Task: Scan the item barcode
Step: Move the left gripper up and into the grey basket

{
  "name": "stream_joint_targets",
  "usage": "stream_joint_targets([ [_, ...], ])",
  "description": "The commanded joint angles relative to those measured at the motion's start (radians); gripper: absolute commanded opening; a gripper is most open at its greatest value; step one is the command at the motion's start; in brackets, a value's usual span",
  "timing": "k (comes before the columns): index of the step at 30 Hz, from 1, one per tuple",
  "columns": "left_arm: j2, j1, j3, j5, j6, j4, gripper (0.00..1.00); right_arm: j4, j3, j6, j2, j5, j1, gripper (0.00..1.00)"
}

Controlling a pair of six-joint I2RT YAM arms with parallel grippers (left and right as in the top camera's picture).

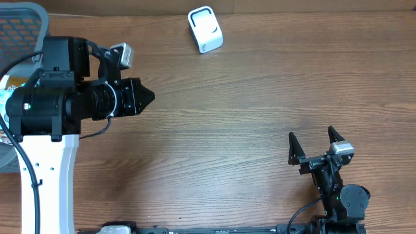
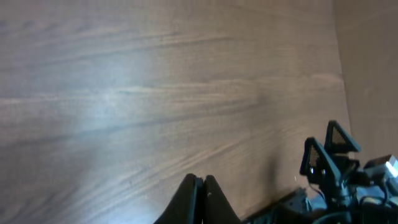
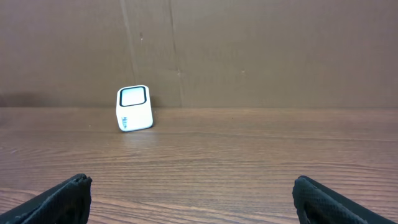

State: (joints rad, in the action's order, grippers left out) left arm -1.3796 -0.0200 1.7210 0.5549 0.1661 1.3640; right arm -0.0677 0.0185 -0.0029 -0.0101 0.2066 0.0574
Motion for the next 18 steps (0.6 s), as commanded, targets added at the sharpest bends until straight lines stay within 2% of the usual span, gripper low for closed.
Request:
stream_joint_targets([
  [1, -0.002, -0.006, 0.022, -0.08, 0.006, -0.028, 0.08, 0.005, -0.011, 0.003, 0.007, 0.005, 0.003, 1.0],
  [3, -0.002, -0.006, 0.022, -0.145, 0.006, -0.048, 0.1, 0.005, -0.011, 0.003, 0.007, 0.005, 0.003, 1.0],
  [4, -0.002, -0.006, 0.022, -0.195, 0.006, -0.07, 0.17, 0.005, -0.011, 0.003, 0.007, 0.005, 0.003, 1.0],
  [6, -0.002, -0.005, 0.022, -0.327, 0.007, -0.114, 0.44, 0.005, -0.011, 0.003, 0.007, 0.005, 0.003, 1.0],
  [8, -0.002, -0.004, 0.023, -0.441, 0.008, -0.154, 0.75, 0.005, -0.011, 0.003, 0.007, 0.005, 0.003, 1.0],
  [10, -0.001, 0.005, 0.027, -0.52, 0.006, -0.192, 0.96, 0.005, -0.011, 0.003, 0.007, 0.005, 0.003, 1.0],
  [12, -0.001, 0.034, 0.039, -0.59, 0.003, -0.224, 1.0, 0.005, -0.011, 0.003, 0.007, 0.005, 0.003, 1.0],
  [15, -0.001, 0.115, 0.073, -0.669, 0.003, -0.245, 1.0, 0.005, -0.011, 0.003, 0.007, 0.005, 0.003, 1.0],
  [18, -0.001, 0.263, 0.098, -0.678, 0.003, -0.282, 1.0, 0.005, -0.011, 0.003, 0.007, 0.005, 0.003, 1.0],
])
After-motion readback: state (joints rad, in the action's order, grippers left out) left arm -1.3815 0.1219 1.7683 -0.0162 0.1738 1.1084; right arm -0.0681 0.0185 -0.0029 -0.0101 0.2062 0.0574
